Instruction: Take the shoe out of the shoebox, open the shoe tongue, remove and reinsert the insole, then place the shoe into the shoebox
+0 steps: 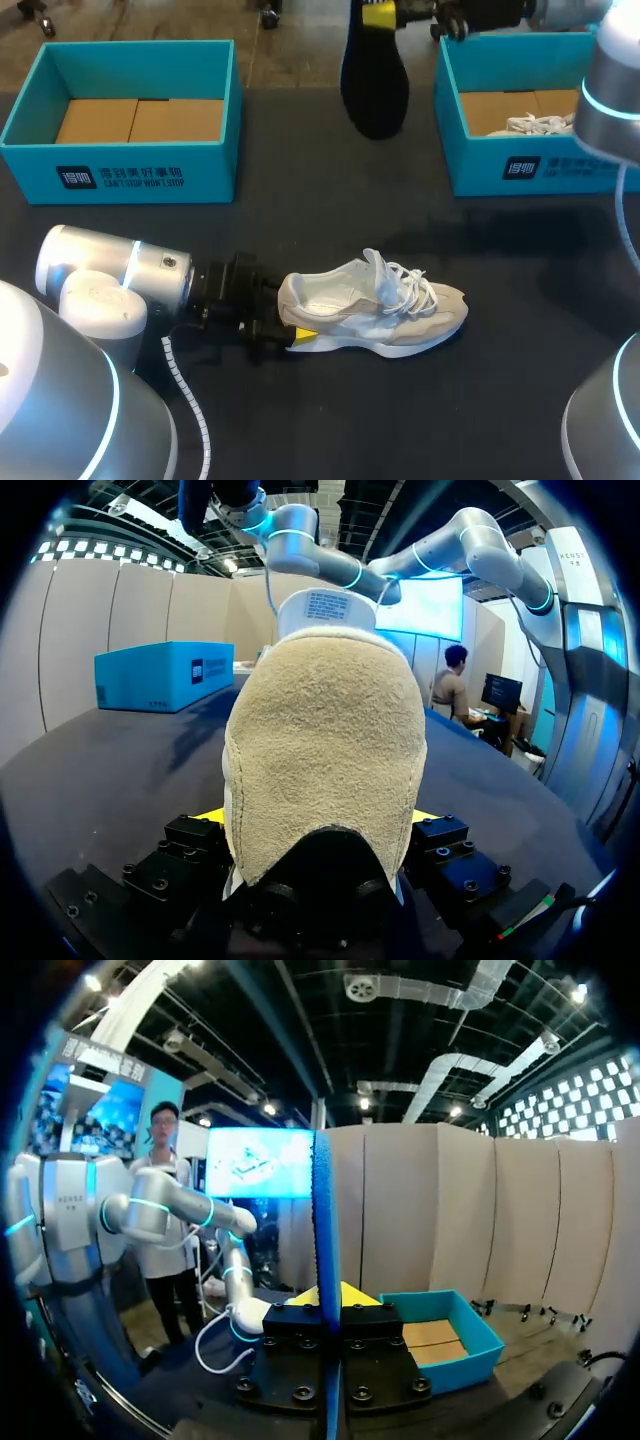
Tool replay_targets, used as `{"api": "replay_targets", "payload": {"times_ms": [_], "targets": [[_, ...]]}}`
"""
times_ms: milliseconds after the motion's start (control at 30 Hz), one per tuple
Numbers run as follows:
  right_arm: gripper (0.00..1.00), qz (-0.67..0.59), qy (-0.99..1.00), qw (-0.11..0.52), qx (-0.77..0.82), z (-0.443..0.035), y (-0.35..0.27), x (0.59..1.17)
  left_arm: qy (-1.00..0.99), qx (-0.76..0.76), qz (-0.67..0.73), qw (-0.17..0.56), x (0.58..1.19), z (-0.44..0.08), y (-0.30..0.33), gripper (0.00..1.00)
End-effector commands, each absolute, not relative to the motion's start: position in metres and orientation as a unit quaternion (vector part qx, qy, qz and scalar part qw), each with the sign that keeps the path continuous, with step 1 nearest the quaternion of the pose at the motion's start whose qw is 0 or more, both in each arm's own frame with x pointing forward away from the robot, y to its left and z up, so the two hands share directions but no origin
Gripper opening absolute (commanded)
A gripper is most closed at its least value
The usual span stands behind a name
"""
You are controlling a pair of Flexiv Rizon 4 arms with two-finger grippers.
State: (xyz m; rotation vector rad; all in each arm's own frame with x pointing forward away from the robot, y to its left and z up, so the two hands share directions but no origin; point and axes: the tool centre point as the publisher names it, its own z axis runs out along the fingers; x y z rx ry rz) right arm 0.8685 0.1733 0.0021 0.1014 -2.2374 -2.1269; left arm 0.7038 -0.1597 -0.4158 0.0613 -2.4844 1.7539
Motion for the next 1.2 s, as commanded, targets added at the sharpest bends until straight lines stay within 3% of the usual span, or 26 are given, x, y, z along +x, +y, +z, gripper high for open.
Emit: {"api": "replay_targets", "payload": {"times_ms": [33,433,767,1033,1200], "targets": [[0.00,-0.685,-0.727,0.035,0.026,0.018,0.183,0.863,-0.817,0.020,0.574,0.050,0.704,-0.416,-0.161,0.00],[0.00,-0.683,-0.722,0.097,-0.051,0.059,0.189,0.827,-0.817,0.020,0.574,0.050,0.704,-0.416,-0.161,0.00],[0.00,-0.679,-0.714,0.127,-0.113,0.053,0.195,0.785,-0.817,0.020,0.574,0.050,0.704,-0.416,-0.161,0.00],[0.00,-0.675,-0.710,0.133,-0.151,0.044,0.199,0.750,-0.817,0.020,0.574,0.050,0.704,-0.416,-0.161,0.00],[0.00,-0.661,-0.726,0.105,-0.160,0.043,0.193,0.747,-0.817,0.020,0.574,0.050,0.704,-0.416,-0.161,0.00]]}}
